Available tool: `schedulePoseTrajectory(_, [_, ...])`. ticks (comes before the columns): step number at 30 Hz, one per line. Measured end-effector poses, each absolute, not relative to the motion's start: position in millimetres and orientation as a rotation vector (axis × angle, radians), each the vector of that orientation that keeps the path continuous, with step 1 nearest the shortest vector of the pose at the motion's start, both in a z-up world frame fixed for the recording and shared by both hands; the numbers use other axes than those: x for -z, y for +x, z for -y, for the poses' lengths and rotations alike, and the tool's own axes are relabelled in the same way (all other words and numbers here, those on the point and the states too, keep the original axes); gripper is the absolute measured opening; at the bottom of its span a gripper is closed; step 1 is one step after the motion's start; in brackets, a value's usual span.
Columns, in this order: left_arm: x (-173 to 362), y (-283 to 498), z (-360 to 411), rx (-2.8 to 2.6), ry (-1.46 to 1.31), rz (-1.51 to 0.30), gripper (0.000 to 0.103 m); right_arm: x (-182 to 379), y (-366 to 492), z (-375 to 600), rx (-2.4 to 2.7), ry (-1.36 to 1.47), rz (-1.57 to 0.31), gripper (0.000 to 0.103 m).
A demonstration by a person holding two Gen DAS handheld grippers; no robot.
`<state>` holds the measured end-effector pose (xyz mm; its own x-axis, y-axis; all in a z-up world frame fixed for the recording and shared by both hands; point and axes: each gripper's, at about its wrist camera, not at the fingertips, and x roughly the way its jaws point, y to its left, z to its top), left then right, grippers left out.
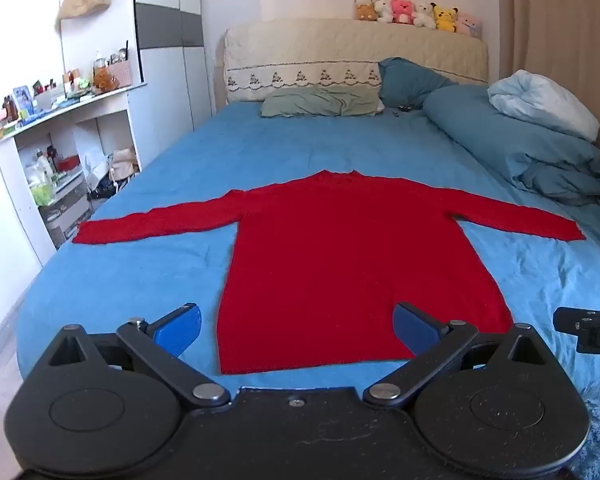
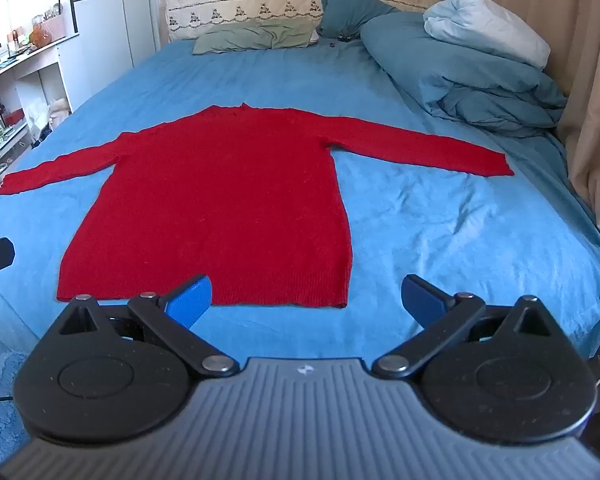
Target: Fold small clothes
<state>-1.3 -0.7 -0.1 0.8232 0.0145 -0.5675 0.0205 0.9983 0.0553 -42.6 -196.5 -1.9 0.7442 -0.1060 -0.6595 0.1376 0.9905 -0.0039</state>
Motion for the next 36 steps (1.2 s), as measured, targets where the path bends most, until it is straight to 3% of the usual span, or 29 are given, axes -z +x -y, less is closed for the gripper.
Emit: schedulePoseTrajectory(36, [-1.0,-2.5,7.1,0.011,0.081,-0.605,0.103,2.1,-41.0,188.9,0.129,0.04,-0.735,0.103])
